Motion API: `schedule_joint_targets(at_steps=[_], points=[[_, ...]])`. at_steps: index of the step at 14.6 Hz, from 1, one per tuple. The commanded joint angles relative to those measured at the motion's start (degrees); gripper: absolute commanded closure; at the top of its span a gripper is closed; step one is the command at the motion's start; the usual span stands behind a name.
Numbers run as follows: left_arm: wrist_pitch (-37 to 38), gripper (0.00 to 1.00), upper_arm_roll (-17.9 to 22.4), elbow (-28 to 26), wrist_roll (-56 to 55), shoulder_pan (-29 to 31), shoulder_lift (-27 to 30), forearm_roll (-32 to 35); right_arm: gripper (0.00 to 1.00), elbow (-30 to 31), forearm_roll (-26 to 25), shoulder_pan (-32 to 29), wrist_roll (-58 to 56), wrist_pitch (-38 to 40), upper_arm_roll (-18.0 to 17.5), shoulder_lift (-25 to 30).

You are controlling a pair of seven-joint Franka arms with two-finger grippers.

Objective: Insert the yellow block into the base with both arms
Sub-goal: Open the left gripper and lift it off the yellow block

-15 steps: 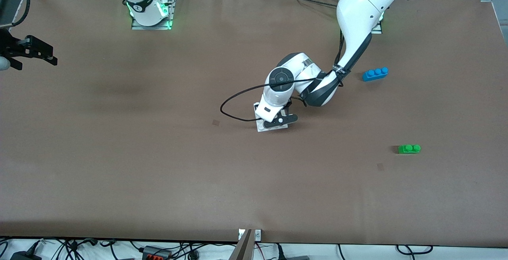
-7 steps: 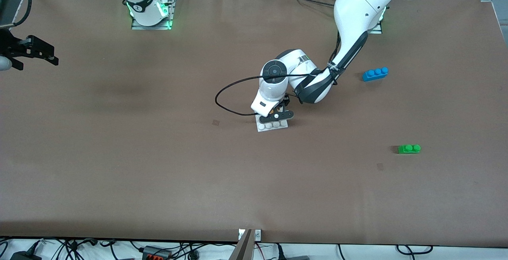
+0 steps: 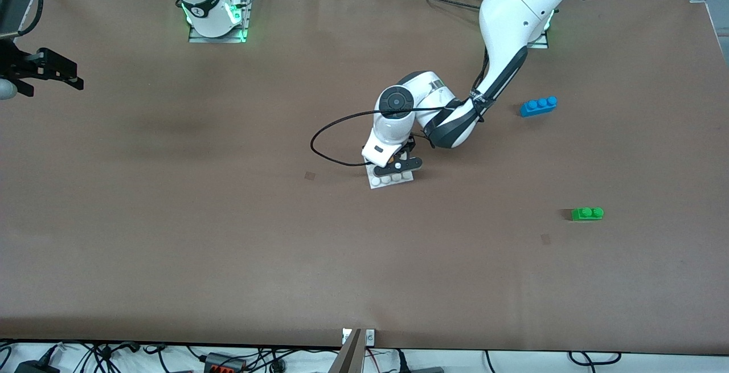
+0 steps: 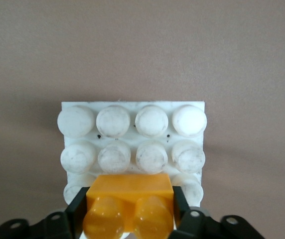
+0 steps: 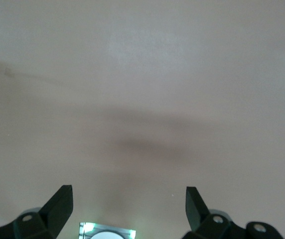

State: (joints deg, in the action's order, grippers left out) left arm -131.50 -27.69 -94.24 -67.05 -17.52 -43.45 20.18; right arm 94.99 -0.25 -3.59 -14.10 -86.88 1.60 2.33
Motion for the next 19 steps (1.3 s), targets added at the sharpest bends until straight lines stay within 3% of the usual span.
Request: schedule_joint_targets(at_steps=[1, 3, 9, 13, 17, 19], points=[[3.2, 0.0, -4.2, 0.5, -0.7, 4.9, 1.1, 1.5, 0.0, -1.0, -0.3, 0.1, 0.6, 1.7, -0.2, 0.6], [8.0, 0.0, -7.3, 3.3, -0.5, 7.9, 1.2, 1.5, 0.0, -1.6, -0.2, 0.2, 0.6, 1.4, -0.3, 0.3], [14.4, 0.0, -6.8, 5.4, 15.1, 15.5, 4.9, 1.2, 0.0, -1.7, -0.3, 0.3, 0.6, 1.4, -0.5, 0.3], [20.6, 0.0, -2.3, 9.0, 26.3, 19.4, 7.0, 0.5, 0.0, -1.7, -0.3, 0.2, 0.6, 1.5, -0.4, 0.3], [28.7, 0.0, -1.0, 11.2, 38.5, 25.2, 9.9, 0.4, 0.0, -1.7, -0.2, 0.0, 0.6, 1.6, -0.3, 0.3], [29.5, 0.0, 3.4, 11.2, 47.0, 26.0, 12.7, -3.3, 0.0, -1.7, -0.3, 0.0, 0.6, 1.5, -0.3, 0.3]])
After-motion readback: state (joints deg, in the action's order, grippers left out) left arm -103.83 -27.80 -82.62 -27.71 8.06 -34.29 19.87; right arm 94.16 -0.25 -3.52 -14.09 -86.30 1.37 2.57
